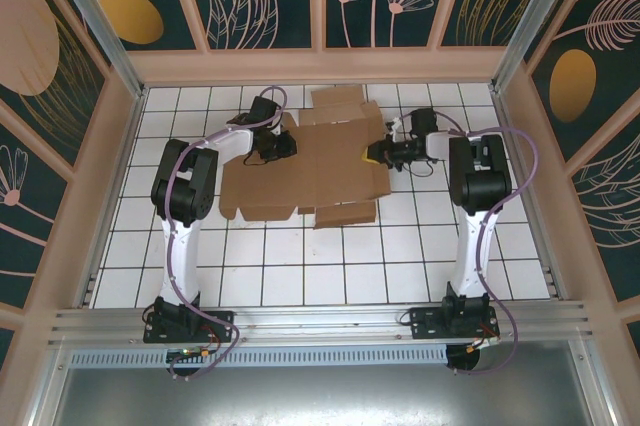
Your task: Fold the paper box
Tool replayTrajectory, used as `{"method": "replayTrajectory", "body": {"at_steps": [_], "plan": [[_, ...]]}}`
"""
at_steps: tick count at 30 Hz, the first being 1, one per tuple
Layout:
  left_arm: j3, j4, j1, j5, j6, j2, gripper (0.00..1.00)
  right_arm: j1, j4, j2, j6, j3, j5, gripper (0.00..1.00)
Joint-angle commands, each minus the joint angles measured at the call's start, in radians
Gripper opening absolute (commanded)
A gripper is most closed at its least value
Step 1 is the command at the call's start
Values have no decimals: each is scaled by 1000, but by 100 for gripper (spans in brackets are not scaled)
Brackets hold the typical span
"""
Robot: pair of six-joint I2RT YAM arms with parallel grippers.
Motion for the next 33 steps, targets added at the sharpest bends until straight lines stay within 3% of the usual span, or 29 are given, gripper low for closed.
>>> {"method": "replayTrajectory", "body": {"at_steps": [1, 8, 15, 23, 28, 33], "plan": [[-39, -49, -9, 34, -5, 12, 20, 38, -129, -91, -11, 89, 134, 7], [-65, 2, -9, 86, -52, 8, 20, 151, -492, -67, -81, 392, 438, 3], [-150, 161, -13, 215, -179, -6, 19, 304, -834, 108, -98, 838, 839, 3], [-216, 287, -38, 298, -289, -49, 19, 373, -901, 184, -83, 978, 994, 1], [-233, 244, -40, 204, -280, -161, 21, 368, -910, 158, -122, 955, 1160, 0], [-241, 144, 6, 92, -244, -228, 22, 346, -907, 104, -150, 928, 1213, 0]]}}
